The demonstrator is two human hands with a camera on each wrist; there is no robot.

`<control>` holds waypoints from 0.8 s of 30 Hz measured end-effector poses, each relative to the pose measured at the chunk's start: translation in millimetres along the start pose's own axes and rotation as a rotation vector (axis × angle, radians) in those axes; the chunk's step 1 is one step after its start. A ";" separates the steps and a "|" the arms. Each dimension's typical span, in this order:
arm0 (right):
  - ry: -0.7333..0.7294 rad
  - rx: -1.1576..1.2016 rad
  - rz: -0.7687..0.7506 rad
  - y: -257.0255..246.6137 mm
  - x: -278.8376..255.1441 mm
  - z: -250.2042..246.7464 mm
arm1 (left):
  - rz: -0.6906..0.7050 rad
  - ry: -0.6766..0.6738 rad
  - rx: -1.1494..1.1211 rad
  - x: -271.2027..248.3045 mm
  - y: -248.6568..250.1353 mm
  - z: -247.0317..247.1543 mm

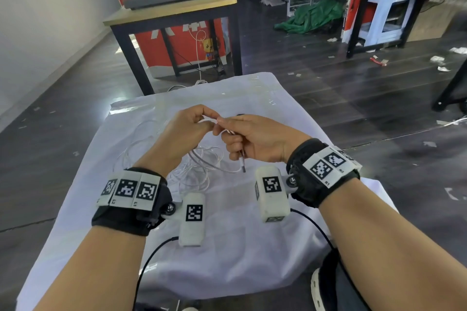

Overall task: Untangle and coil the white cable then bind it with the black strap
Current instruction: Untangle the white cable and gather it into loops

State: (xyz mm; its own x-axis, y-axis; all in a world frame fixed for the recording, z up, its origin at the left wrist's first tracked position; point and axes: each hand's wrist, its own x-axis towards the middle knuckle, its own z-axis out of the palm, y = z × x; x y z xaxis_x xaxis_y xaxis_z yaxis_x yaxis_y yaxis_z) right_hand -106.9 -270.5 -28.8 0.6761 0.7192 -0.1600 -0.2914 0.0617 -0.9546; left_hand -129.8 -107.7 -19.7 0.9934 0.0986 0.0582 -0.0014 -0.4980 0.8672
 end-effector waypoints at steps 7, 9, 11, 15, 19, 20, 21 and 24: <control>0.081 0.081 -0.029 -8.7 -1.9 -10.8 | -0.098 -0.143 -0.348 -3.9 -3.4 -8.0; 0.108 0.101 -0.016 -9.0 -2.9 -13.8 | -0.167 -0.227 -0.513 -5.9 -4.1 -13.2; 0.098 0.073 -0.007 -8.6 -3.5 -15.2 | -0.175 -0.242 -0.577 -7.0 -3.0 -17.4; 0.019 -0.034 0.044 -7.2 -5.0 -15.2 | -0.156 -0.126 -0.605 -4.8 1.1 -21.2; -0.052 -0.096 0.055 -4.8 -5.0 -9.3 | -0.168 -0.045 -0.743 -2.5 0.7 -25.9; -0.057 -0.111 0.050 -4.3 -5.1 -8.3 | -0.171 -0.038 -0.758 -2.4 1.3 -26.6; -0.059 -0.121 0.043 -4.2 -5.2 -8.2 | -0.179 -0.031 -0.781 -2.2 2.0 -27.9; -0.031 -0.093 0.023 -4.3 -5.8 -10.7 | -0.239 0.009 -0.897 -0.9 1.3 -33.0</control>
State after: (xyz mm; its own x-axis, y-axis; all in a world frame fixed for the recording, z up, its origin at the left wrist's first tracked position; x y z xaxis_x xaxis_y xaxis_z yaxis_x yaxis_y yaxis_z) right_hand -102.3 -282.3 -26.4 0.6480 0.7411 -0.1757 -0.2414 -0.0190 -0.9702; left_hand -134.5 -80.1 -2.3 0.9778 0.1215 -0.1706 0.1113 0.3888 0.9146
